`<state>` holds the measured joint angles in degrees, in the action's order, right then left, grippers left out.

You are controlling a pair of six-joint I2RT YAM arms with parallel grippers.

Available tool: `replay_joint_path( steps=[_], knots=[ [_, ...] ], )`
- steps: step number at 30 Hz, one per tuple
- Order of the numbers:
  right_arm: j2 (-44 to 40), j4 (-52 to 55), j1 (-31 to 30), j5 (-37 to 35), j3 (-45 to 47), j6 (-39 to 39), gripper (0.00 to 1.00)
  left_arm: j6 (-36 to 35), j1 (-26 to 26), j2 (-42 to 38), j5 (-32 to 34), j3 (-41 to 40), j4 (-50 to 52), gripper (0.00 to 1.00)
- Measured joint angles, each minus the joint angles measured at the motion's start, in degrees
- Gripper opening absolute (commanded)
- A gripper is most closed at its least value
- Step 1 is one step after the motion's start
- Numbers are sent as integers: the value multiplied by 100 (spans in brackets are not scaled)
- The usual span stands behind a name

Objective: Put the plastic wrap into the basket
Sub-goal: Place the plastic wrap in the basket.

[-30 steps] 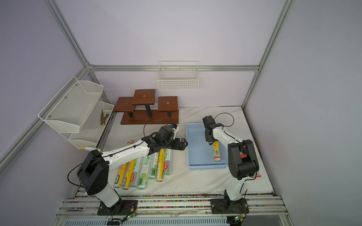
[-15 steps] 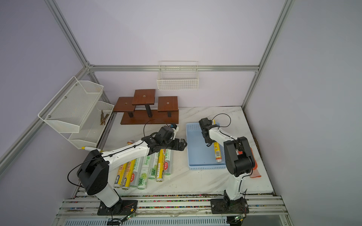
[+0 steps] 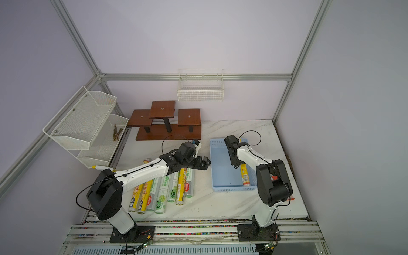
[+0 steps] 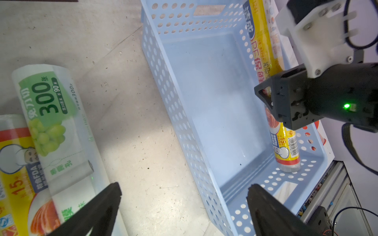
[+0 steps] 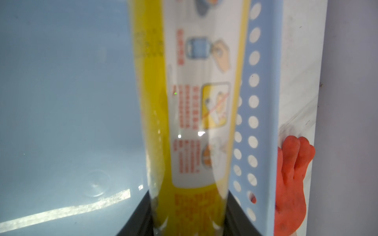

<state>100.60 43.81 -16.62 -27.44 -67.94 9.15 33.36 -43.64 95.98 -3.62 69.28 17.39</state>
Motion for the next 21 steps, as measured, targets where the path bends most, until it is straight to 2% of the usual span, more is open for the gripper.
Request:
replay_joint_path(
  steps=[7,13,21],
  knots=[
    [531,33,0,-306,59,39,44,-4,0,0,-2,0,-7,100],
    [732,2,0,-693,11,203,59,-7,0,0,2,0,-4,100],
    [632,-105,-11,-1069,13,367,54,-15,0,0,11,0,9,100]
  ],
)
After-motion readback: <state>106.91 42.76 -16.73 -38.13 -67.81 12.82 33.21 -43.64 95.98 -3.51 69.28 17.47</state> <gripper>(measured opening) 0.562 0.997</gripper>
